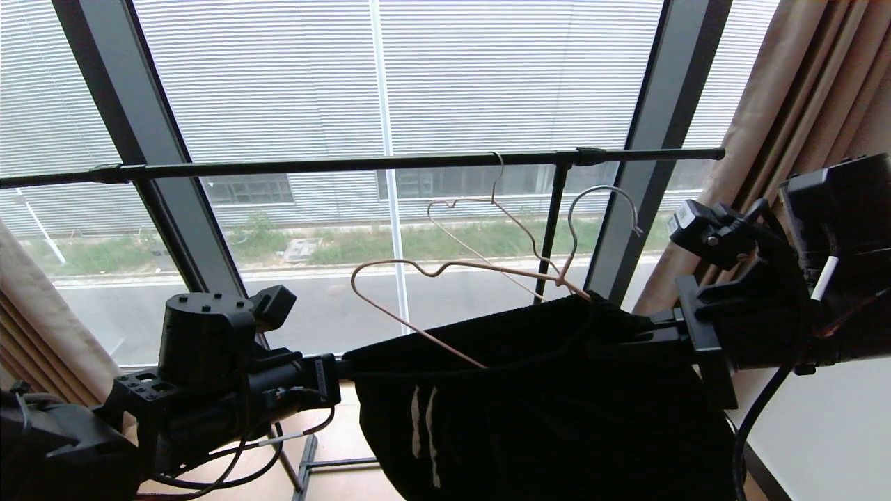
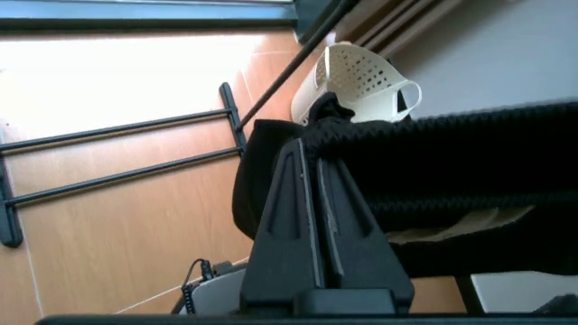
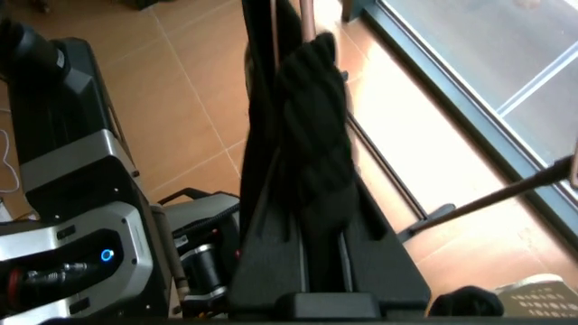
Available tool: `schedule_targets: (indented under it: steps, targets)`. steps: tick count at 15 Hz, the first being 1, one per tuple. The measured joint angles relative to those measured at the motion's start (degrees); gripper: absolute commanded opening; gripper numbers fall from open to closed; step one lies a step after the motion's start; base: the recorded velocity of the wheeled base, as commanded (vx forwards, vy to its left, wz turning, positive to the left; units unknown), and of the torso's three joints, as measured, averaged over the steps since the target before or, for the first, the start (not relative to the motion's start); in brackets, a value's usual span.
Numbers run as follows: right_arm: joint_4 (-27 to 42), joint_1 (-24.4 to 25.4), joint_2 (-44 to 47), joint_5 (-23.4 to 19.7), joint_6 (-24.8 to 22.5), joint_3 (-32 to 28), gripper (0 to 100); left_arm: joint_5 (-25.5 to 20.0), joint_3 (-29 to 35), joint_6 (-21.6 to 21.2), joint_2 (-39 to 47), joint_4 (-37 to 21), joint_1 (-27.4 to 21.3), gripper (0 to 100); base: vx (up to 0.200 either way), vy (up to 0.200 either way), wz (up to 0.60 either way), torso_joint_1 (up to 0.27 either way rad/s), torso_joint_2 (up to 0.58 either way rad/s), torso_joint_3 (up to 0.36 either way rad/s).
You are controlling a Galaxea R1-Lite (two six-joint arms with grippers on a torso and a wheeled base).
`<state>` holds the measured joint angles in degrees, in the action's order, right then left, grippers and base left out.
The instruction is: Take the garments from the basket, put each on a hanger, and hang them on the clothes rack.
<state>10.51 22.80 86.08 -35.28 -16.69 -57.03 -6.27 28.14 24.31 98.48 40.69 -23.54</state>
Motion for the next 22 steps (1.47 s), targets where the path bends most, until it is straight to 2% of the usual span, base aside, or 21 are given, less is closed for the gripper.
schedule_targets:
  steps: [6,9,13,17,20,22]
  targets:
    - [0.24,-0.22,0.22,0.24,-4.38,1.93,0,-0.02,3.23,0.0,0.43,-0.07,2.49,0,0.0,0.0,0.0,0.0,0.0,0.0]
    - [0.35,0.88,0.2,0.71,-4.73,2.56,0,0.04,4.72,0.07,0.56,-0.22,2.54,0,0.0,0.0,0.0,0.0,0.0,0.0]
    - [0.02,3.99,0.22,5.14,-4.66,3.51,0,0.06,7.14,0.02,0.94,-0.49,2.49,0,0.0,0.0,0.0,0.0,0.0,0.0]
    - [0.05,5.78,0.72,5.8,-4.63,4.0,0,0.09,7.85,0.02,1.16,-0.51,2.65,0,0.0,0.0,0.0,0.0,0.0,0.0]
    - [0.0,6.94,1.84,9.07,-4.66,4.14,0,0.11,8.5,0.0,1.22,-0.46,3.29,0,0.0,0.0,0.0,0.0,0.0,0.0]
    - [0.05,7.59,2.65,9.4,-4.66,4.25,0,0.09,8.57,0.07,1.27,-0.49,4.0,0,0.0,0.0,0.0,0.0,0.0,0.0]
